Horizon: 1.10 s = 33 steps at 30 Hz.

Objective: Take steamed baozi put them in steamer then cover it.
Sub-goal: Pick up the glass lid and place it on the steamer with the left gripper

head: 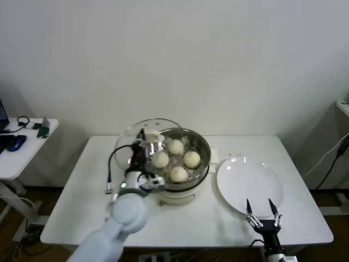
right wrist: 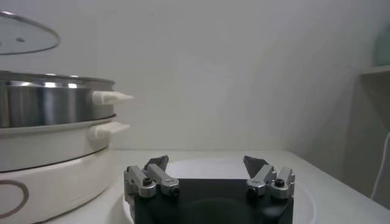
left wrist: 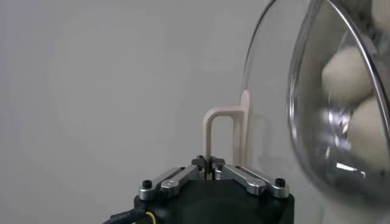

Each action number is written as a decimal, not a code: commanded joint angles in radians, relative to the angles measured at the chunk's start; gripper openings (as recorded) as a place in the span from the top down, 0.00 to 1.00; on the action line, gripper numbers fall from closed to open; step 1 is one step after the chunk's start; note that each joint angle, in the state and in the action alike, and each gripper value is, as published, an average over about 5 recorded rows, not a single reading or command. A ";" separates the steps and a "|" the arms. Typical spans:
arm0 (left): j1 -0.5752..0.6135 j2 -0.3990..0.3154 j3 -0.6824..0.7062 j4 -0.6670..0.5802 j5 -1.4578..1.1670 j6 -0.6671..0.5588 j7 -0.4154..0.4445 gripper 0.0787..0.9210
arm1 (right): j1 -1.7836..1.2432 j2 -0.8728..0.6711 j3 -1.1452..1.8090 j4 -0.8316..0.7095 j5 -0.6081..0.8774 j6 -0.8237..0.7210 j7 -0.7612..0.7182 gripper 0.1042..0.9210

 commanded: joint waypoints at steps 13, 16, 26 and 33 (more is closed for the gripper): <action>-0.104 -0.320 0.171 0.230 0.330 0.048 0.106 0.93 | 0.006 0.001 0.006 -0.024 0.027 0.027 0.003 0.12; -0.098 -0.311 0.152 0.246 0.339 0.042 0.101 0.93 | 0.005 -0.001 0.007 -0.027 0.030 0.029 0.004 0.12; -0.053 -0.303 0.126 0.260 0.368 0.027 0.089 0.93 | 0.006 0.001 0.008 -0.025 0.031 0.028 0.006 0.12; -0.039 -0.296 0.108 0.268 0.366 0.024 0.081 0.93 | 0.000 0.001 0.007 -0.022 0.031 0.031 0.005 0.12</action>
